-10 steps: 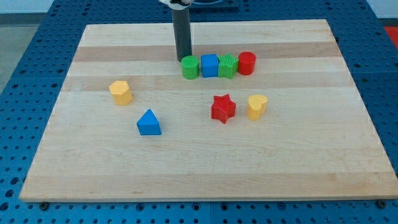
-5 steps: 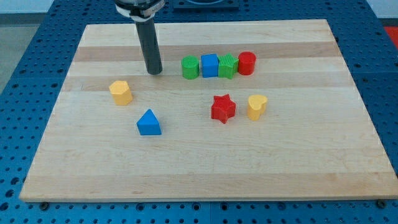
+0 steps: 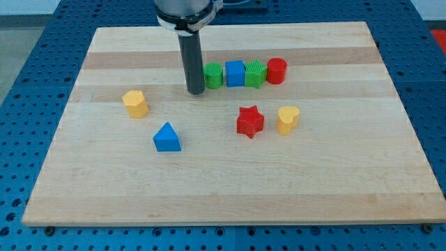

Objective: Move the green circle to the groups of blocks

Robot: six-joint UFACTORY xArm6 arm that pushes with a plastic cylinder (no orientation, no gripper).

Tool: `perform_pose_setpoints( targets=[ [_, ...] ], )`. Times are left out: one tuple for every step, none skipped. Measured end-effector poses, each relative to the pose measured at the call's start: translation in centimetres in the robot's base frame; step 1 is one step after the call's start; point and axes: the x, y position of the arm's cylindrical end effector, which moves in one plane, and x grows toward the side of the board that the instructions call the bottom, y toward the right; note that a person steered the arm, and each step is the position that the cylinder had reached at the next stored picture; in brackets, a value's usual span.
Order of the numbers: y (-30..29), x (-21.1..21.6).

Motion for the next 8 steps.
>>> perform_pose_setpoints(
  targets=[
    [0.2, 0.0],
    [0.6, 0.0],
    [1.0, 0.0],
    [1.5, 0.0],
    [2.0, 0.0],
    [2.5, 0.0],
    [2.5, -0.2],
    [2.5, -0.3]
  ],
)
